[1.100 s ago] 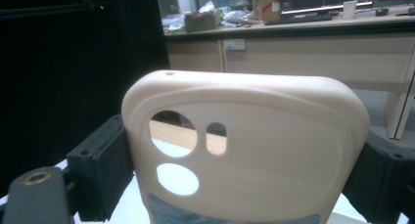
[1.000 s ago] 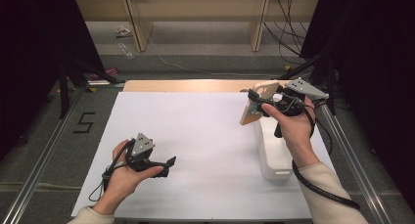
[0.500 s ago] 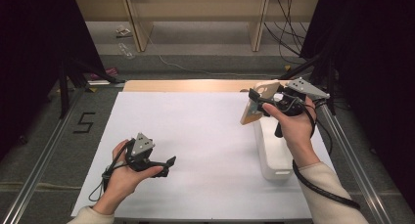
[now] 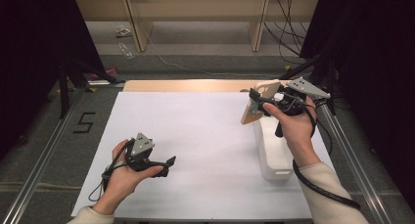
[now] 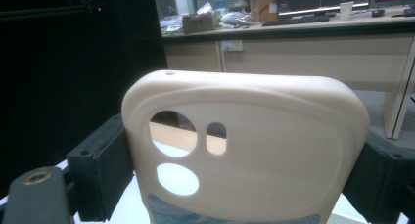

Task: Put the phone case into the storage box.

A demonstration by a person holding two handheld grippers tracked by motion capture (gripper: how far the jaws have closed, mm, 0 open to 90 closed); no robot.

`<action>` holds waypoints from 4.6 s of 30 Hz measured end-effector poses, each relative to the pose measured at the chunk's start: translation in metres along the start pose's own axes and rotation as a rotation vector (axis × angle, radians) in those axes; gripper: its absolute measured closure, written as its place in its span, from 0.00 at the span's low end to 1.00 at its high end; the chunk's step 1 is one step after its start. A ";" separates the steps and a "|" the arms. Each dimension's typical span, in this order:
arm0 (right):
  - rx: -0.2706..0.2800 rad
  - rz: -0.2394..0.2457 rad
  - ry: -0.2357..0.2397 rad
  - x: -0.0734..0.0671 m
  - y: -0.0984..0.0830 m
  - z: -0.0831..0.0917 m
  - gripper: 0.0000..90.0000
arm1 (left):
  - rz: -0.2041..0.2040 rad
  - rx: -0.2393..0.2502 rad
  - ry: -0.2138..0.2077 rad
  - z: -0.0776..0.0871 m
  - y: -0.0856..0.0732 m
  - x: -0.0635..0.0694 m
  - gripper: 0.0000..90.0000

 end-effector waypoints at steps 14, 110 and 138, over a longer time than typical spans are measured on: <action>0.004 -0.004 -0.010 0.005 0.001 0.002 0.14 | 0.000 0.000 0.001 0.000 0.000 0.000 0.01; 0.036 -0.018 -0.081 0.031 0.010 0.013 0.14 | 0.014 0.001 0.001 0.000 0.000 -0.002 0.02; 0.048 -0.028 -0.116 0.047 0.012 0.019 0.14 | 0.015 0.007 0.002 0.000 0.001 -0.001 0.02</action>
Point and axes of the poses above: each handheld gripper's, and its own axes: z roughly backward along the jaws, y roughly out of its top, x roughly to its right, the point moved 10 cm from there along -z, roughly forward along the jaws, and after that the axes turned 5 degrees about y, right-handed, at the moved point
